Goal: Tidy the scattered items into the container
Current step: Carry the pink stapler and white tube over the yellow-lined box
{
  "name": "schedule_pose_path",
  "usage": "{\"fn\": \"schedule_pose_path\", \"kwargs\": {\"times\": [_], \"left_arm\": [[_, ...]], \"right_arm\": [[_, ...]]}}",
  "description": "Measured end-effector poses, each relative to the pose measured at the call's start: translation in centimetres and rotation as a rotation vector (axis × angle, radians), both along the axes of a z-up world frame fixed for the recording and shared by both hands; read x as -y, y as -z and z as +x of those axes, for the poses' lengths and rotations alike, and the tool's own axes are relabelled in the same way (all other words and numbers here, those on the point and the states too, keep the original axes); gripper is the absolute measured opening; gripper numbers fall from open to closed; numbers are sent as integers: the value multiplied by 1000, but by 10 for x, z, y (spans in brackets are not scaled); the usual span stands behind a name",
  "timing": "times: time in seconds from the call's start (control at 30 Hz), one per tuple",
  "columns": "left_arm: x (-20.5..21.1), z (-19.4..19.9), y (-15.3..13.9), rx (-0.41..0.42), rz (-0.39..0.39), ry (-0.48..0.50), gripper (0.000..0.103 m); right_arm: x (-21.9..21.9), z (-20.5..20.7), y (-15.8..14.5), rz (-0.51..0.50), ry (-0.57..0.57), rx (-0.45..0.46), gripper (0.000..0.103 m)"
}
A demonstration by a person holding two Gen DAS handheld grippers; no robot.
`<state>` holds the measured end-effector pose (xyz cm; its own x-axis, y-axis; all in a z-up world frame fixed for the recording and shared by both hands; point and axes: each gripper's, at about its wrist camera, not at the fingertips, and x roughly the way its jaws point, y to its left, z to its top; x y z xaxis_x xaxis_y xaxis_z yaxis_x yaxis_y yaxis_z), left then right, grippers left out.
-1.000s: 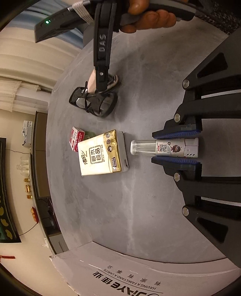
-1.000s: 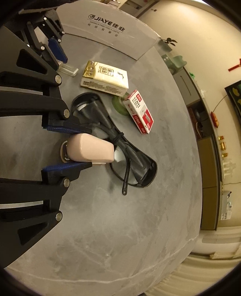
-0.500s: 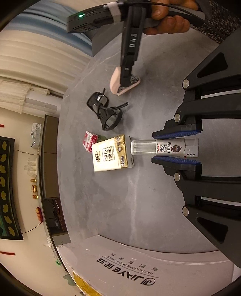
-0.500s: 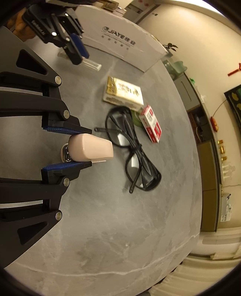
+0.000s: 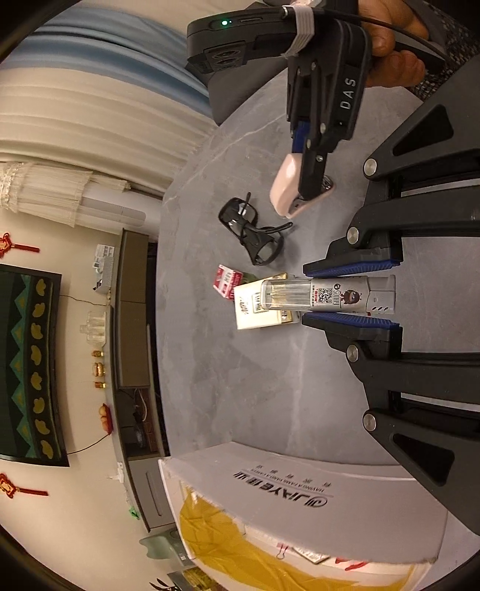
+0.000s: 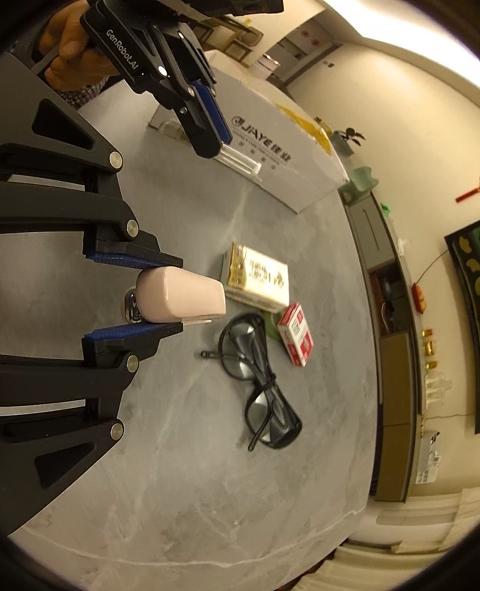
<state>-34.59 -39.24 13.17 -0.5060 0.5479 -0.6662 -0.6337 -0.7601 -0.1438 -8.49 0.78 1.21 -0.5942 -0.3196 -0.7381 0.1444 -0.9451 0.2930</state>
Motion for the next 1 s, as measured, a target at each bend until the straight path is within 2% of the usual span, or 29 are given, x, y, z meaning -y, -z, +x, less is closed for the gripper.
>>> {"fn": "schedule_pose_path", "kwargs": {"times": [0.67, 1.0], "left_arm": [[65, 15, -60, -86, 125, -70, 20], [107, 10, -83, -111, 208, -128, 20]], "right_arm": [[70, 37, -70, 21, -76, -158, 27], [115, 44, -98, 12, -110, -215, 27]]}}
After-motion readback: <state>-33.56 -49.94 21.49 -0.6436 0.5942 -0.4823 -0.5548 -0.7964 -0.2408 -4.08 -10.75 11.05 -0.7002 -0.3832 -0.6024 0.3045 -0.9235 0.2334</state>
